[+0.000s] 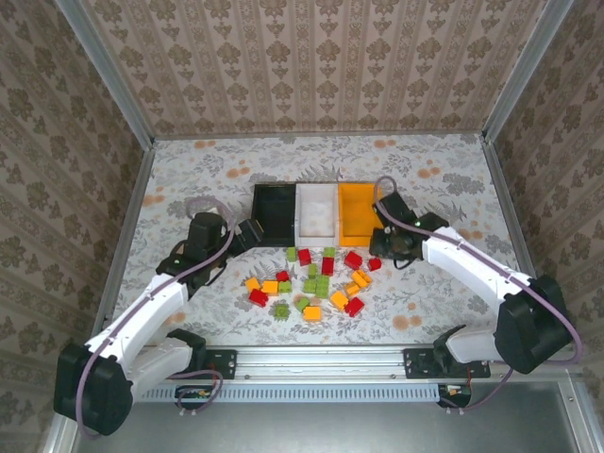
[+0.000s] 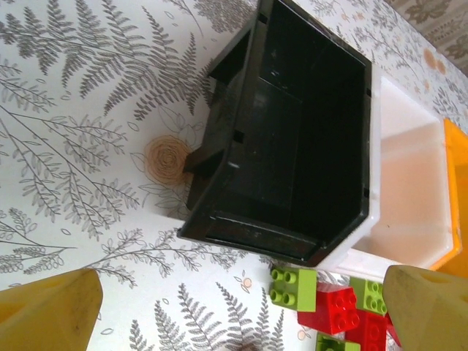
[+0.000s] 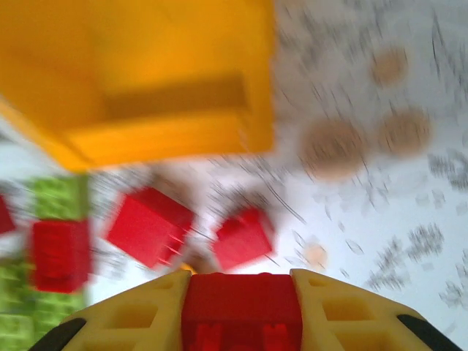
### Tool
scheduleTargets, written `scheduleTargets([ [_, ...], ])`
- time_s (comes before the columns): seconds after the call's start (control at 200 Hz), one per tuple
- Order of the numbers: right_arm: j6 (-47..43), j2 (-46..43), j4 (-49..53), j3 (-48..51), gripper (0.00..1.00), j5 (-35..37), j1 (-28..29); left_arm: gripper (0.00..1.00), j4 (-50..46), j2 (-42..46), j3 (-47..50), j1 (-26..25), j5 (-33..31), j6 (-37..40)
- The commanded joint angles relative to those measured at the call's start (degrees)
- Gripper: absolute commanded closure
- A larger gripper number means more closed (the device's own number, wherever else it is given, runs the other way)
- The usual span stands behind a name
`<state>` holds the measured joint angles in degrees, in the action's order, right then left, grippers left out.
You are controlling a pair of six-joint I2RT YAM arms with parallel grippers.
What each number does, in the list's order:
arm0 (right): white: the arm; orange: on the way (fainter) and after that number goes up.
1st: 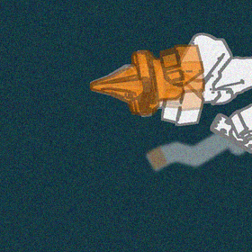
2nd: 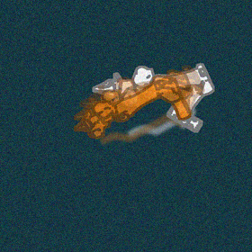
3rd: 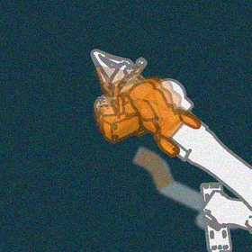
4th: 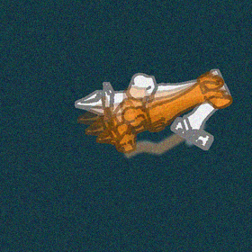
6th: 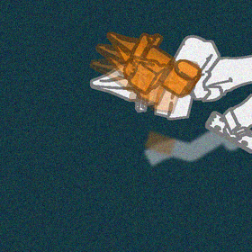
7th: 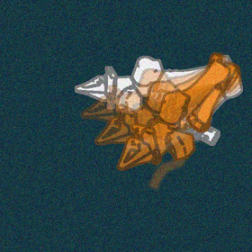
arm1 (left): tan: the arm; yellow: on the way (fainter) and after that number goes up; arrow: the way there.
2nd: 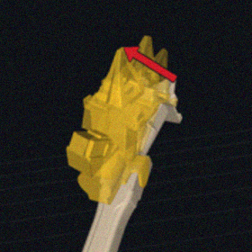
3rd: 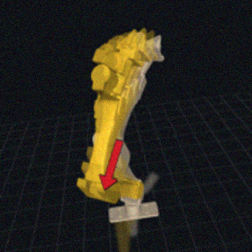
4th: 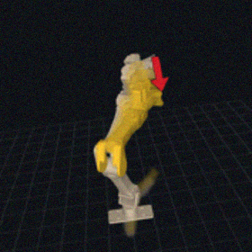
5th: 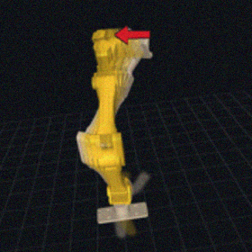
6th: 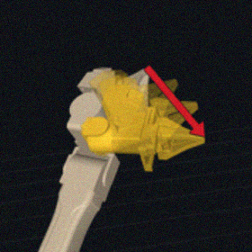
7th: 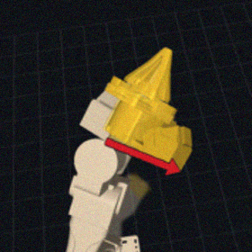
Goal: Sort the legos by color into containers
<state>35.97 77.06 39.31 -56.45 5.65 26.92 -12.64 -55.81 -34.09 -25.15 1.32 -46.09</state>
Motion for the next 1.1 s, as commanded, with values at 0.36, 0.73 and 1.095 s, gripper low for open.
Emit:
scheduleTargets([
  [0.36, -4.46, 28.44, -1.99, -25.85, 0.62, 8.43, -1.16, 0.0, -13.14, 2.6, -2.44, -1.79, -3.8, 3.44],
  [0.73, -3.28, 32.69, -0.5, -31.57, 0.34, 7.96, -1.52, 0.0, -16.2, 3.23, -3.43, -1.26, -1.35, 6.37],
  [1.095, -0.44, 16.41, -6.59, -13.5, 0.3, 4.21, 0.15, 0.1, -20.49, 0.93, 1.07, -6.02, 1.95, 3.94],
])
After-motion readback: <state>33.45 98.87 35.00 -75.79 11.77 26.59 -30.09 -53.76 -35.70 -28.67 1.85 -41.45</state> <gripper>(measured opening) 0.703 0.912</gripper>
